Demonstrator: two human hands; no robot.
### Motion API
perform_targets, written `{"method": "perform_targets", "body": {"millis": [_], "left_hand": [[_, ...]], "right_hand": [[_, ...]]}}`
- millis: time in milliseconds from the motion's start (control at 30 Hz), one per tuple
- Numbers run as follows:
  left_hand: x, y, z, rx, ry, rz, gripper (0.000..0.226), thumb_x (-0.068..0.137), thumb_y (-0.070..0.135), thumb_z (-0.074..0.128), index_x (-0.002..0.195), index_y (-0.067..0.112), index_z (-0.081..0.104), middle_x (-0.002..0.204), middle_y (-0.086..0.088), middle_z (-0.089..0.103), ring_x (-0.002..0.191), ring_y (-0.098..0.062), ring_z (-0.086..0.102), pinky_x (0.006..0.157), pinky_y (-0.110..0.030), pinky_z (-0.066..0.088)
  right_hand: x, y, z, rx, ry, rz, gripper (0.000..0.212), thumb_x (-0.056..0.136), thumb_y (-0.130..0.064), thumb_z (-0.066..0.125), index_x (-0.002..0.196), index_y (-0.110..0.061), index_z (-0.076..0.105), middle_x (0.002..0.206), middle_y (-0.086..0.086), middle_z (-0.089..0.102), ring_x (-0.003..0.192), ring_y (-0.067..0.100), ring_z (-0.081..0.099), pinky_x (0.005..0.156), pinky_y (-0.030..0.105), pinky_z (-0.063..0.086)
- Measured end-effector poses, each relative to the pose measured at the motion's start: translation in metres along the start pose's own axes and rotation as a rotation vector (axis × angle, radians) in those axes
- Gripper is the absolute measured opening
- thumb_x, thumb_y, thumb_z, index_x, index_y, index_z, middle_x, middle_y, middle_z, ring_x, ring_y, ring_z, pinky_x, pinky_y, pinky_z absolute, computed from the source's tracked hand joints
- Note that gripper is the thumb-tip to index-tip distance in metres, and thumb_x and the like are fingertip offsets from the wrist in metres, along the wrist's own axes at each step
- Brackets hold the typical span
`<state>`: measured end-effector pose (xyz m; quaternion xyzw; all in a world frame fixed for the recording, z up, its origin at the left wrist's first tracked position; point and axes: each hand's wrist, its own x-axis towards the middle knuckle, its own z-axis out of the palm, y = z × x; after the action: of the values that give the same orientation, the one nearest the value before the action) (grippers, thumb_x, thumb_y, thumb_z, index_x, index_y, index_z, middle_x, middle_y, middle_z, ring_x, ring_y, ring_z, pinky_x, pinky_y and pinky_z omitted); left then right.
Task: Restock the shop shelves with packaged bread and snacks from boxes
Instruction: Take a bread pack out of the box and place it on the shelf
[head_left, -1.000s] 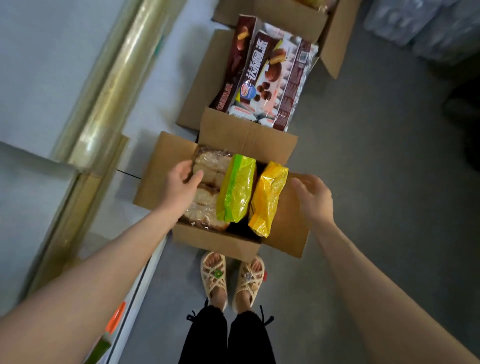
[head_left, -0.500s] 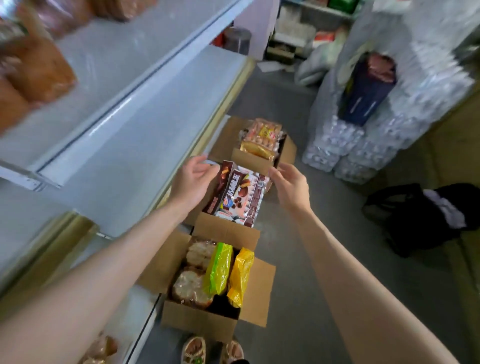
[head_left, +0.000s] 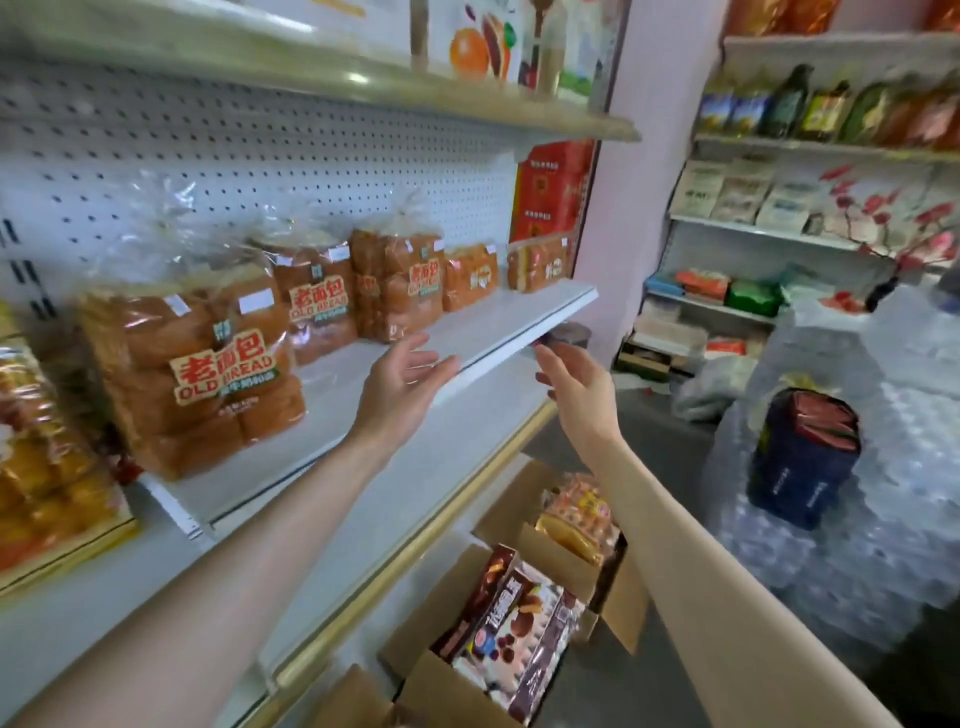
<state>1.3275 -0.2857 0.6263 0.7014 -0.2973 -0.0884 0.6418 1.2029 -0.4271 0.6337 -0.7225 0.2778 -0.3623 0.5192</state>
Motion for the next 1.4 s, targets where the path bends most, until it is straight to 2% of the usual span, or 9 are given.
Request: {"method": "perform_targets", "body": {"millis": [200, 467, 600, 767, 867, 1033, 1167, 1300, 1400], "left_hand": [[-0.017, 0.061, 0.015, 0.037, 0.343, 0.042, 0.047, 0.087, 0.030, 0.068, 0.129, 0.013, 0.053, 0.104, 0.005, 0.064, 0.097, -0.006, 0.060, 0.073, -0.010, 0.040], [-0.072, 0.131, 0.007, 0.228, 0.587, 0.036, 0.049, 0.091, 0.032, 0.063, 0.136, 0.018, 0.048, 0.103, 0.016, 0.055, 0.096, 0.004, 0.055, 0.067, -0.002, 0.038], [-0.110, 0.151, 0.005, 0.260, 0.671, 0.036, 0.055, 0.091, 0.036, 0.063, 0.140, 0.020, 0.045, 0.124, 0.004, 0.058, 0.113, -0.013, 0.055, 0.093, -0.031, 0.049], [-0.157, 0.161, 0.004, 0.290, 0.762, 0.056, 0.049, 0.093, 0.033, 0.061, 0.138, 0.017, 0.048, 0.110, 0.011, 0.059, 0.102, -0.003, 0.057, 0.066, -0.007, 0.043], [-0.187, 0.156, 0.010, 0.313, 0.805, 0.032, 0.049, 0.094, 0.031, 0.060, 0.138, 0.016, 0.047, 0.097, 0.021, 0.050, 0.084, 0.012, 0.047, 0.057, 0.002, 0.038], [-0.224, 0.129, 0.025, 0.300, 0.849, -0.068, 0.051, 0.093, 0.027, 0.062, 0.139, 0.010, 0.047, 0.093, 0.018, 0.055, 0.079, 0.012, 0.054, 0.061, 0.005, 0.037], [-0.237, 0.092, 0.038, 0.280, 0.878, -0.162, 0.055, 0.092, 0.030, 0.063, 0.139, 0.008, 0.047, 0.106, 0.005, 0.062, 0.090, 0.002, 0.057, 0.071, -0.004, 0.043], [-0.234, 0.043, 0.050, 0.233, 0.937, -0.263, 0.048, 0.091, 0.023, 0.065, 0.134, 0.007, 0.051, 0.097, 0.004, 0.062, 0.081, 0.004, 0.056, 0.066, -0.001, 0.042], [-0.225, -0.002, 0.059, 0.215, 0.972, -0.362, 0.045, 0.090, 0.024, 0.066, 0.131, 0.009, 0.054, 0.107, -0.006, 0.066, 0.093, -0.011, 0.061, 0.075, -0.012, 0.045]], "right_hand": [[0.044, -0.043, -0.021, 0.077, -0.297, -0.197, 0.027, 0.097, -0.035, 0.054, 0.117, -0.018, 0.058, 0.111, -0.003, 0.065, 0.105, 0.017, 0.064, 0.097, 0.037, 0.050], [0.040, -0.087, -0.015, 0.293, -0.487, -0.260, 0.041, 0.093, -0.036, 0.061, 0.125, -0.010, 0.060, 0.116, 0.002, 0.067, 0.109, 0.019, 0.063, 0.097, 0.042, 0.051], [0.020, -0.103, -0.014, 0.361, -0.583, -0.295, 0.030, 0.096, -0.031, 0.058, 0.118, -0.011, 0.061, 0.115, 0.003, 0.066, 0.107, 0.019, 0.064, 0.074, 0.022, 0.055], [-0.017, -0.110, -0.020, 0.348, -0.627, -0.359, 0.036, 0.092, -0.040, 0.061, 0.119, -0.015, 0.062, 0.110, -0.002, 0.067, 0.107, 0.017, 0.063, 0.098, 0.039, 0.049], [-0.044, -0.101, -0.027, 0.366, -0.703, -0.327, 0.035, 0.093, -0.033, 0.061, 0.120, -0.011, 0.061, 0.099, -0.004, 0.069, 0.095, 0.005, 0.065, 0.095, 0.032, 0.051], [-0.072, -0.069, -0.032, 0.330, -0.798, -0.279, 0.038, 0.095, -0.029, 0.059, 0.126, -0.006, 0.058, 0.116, 0.007, 0.065, 0.110, 0.023, 0.062, 0.097, 0.036, 0.048], [-0.078, -0.024, -0.022, 0.270, -0.850, -0.232, 0.031, 0.095, -0.032, 0.059, 0.119, -0.013, 0.061, 0.115, 0.007, 0.067, 0.105, 0.023, 0.064, 0.096, 0.038, 0.049], [-0.069, 0.025, -0.001, 0.242, -0.920, -0.124, 0.036, 0.094, -0.032, 0.061, 0.122, -0.010, 0.060, 0.108, 0.005, 0.067, 0.103, 0.024, 0.066, 0.094, 0.036, 0.049], [-0.061, 0.069, 0.018, 0.204, -0.981, -0.049, 0.034, 0.094, -0.030, 0.061, 0.121, -0.009, 0.060, 0.109, 0.006, 0.068, 0.101, 0.024, 0.066, 0.089, 0.031, 0.049]]}}
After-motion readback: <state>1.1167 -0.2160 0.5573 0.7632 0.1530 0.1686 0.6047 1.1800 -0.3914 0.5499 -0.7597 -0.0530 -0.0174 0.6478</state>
